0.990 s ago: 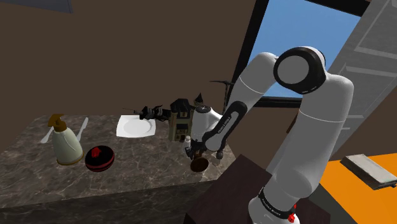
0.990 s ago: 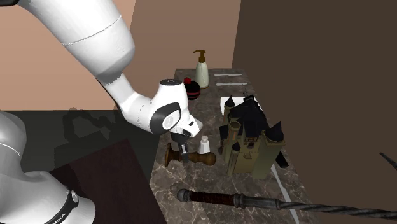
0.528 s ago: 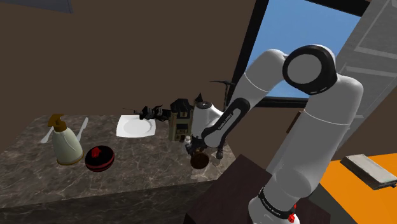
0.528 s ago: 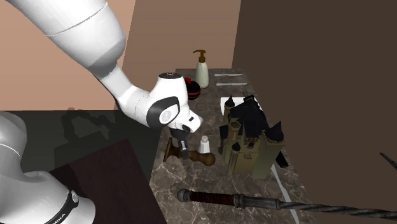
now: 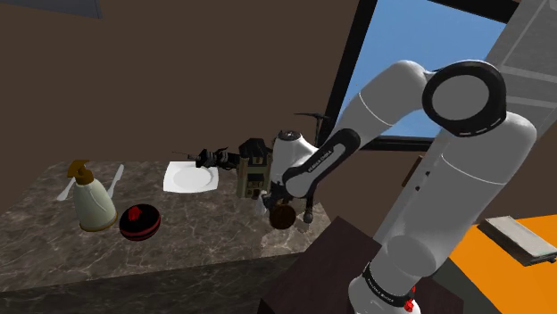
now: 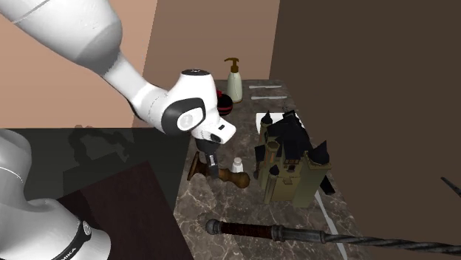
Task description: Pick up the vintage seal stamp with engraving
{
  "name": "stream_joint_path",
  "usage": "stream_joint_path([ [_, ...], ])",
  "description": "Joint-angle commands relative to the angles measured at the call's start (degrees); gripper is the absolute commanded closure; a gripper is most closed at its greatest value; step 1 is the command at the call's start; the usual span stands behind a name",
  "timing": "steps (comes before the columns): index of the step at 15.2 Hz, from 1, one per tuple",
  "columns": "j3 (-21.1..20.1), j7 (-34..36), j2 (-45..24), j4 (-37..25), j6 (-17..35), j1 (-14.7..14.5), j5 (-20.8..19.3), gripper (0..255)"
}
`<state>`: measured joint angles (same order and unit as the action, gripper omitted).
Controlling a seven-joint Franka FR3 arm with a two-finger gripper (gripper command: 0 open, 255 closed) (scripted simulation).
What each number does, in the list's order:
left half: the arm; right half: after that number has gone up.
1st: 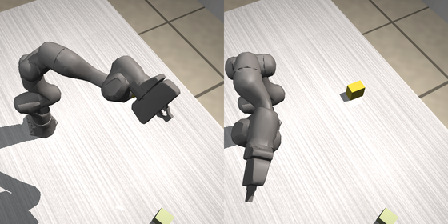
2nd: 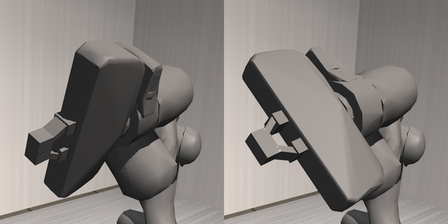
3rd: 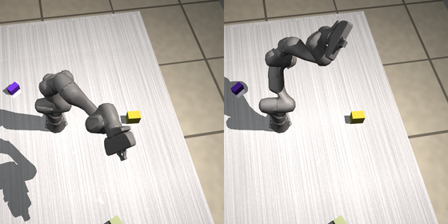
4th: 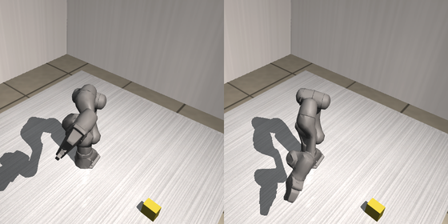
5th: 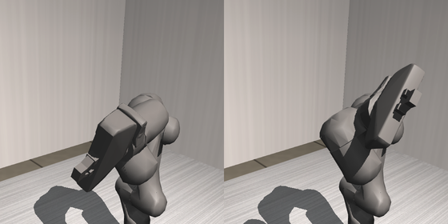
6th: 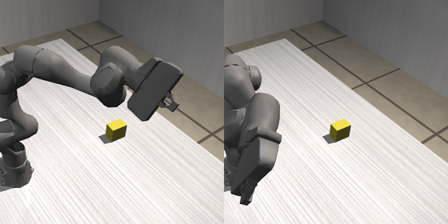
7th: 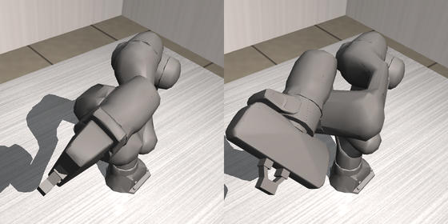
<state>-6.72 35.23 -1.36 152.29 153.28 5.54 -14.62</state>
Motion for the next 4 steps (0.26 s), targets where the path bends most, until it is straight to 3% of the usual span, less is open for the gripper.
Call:
stream_joint_path([
  [1,-0.23,-1.15,1.98,0.04,-1.86,-0.1,1.43,255],
  [4,-0.26,-1.71,2.99,0.01,-2.86,-0.21,2.1,255],
])
